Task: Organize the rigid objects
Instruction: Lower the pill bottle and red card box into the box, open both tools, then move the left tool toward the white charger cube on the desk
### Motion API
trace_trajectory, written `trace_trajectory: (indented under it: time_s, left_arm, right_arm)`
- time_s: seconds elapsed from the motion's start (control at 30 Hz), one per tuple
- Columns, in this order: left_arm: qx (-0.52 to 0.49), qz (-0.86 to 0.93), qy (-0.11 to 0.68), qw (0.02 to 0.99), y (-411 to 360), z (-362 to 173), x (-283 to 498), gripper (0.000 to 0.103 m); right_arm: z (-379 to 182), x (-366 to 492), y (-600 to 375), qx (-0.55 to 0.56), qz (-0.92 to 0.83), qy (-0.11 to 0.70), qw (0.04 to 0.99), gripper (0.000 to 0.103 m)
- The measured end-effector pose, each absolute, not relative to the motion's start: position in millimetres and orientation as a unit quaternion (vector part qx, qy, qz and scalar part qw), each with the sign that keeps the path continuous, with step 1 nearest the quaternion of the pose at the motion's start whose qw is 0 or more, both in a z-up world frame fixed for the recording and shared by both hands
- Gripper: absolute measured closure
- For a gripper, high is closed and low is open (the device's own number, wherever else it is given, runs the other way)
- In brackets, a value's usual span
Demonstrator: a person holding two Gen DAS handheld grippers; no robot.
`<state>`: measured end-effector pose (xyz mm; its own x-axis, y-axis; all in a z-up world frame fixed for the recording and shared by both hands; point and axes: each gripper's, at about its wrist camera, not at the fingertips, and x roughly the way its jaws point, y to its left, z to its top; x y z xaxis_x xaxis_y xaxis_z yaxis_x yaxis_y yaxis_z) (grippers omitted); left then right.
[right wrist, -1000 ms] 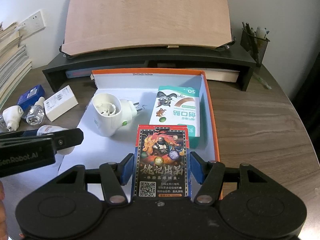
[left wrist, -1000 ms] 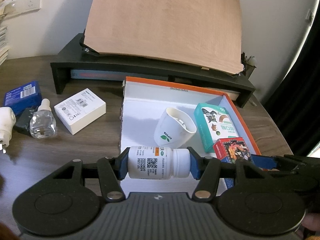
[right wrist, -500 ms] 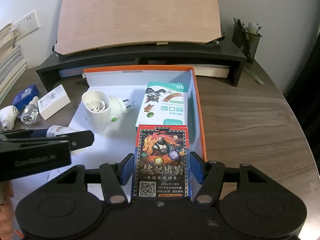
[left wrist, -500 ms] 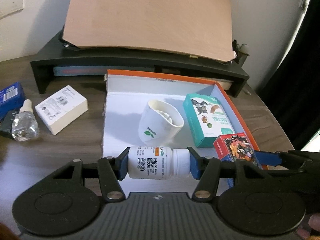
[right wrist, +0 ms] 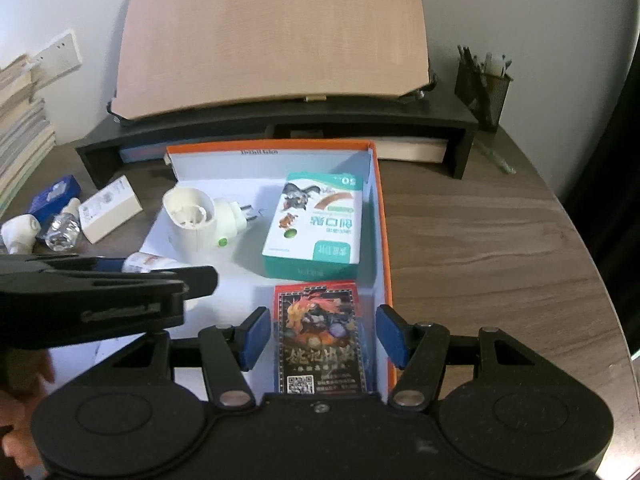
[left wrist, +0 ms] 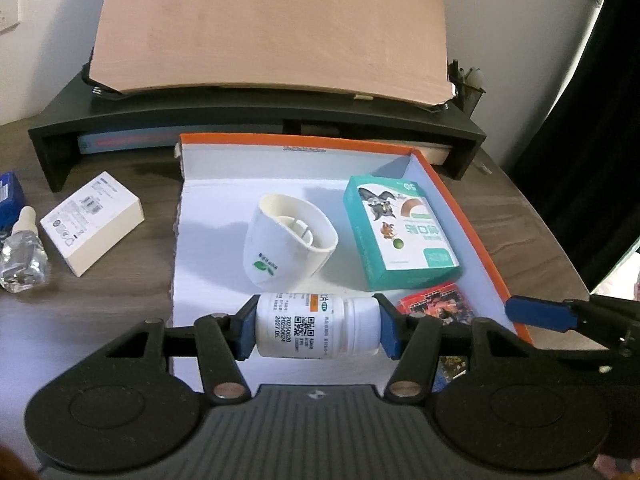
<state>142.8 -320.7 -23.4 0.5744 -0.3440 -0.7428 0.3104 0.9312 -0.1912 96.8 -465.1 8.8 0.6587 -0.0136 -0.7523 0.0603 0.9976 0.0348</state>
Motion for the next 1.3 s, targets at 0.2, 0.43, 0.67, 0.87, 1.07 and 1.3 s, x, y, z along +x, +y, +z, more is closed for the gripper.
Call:
trace_trajectory:
  time_s: [0.2,0.43,0.67,0.87,1.07,1.3]
  left_arm:
    - [-0.011,-0.191,0.434,0.88,-328.1,-24.7,143.9,0.045]
    - [0.005,-0.201,0.427,0.881,-333.6,-15.5,131.9,0.023]
    - [0.001,-0.179,0.411,0.894,-309.9,3.7,120.1,0.011]
    - [-0.011,-0.143,0.4,0.905,-269.4,16.7,112.1,0.007]
    - [-0.031,-0.106,0.394,0.912,-228.4,21.5,106.1,0.006]
    - [-0.052,-0.069,0.39,0.917,-185.9,22.7,97.9,0.006]
  right_arm:
    - [21.9,79.2,-468.9,0.03,-0.032,0.388,0.92,0.025]
    - [33.8,62.5,-470.8,0.044,-0.064,0.37,0.926,0.024]
    - [44.2,56.7,-451.6,0.058,-0.07,0.359,0.929,0.023]
    - [50.1,62.6,-418.7,0.065,-0.045,0.358,0.93,0.022]
    - [51.1,72.1,-378.7,0.049,-0.005,0.365,0.93,0.022]
    - [48.5,81.3,-338.8,0.028,0.037,0.373,0.927,0.022]
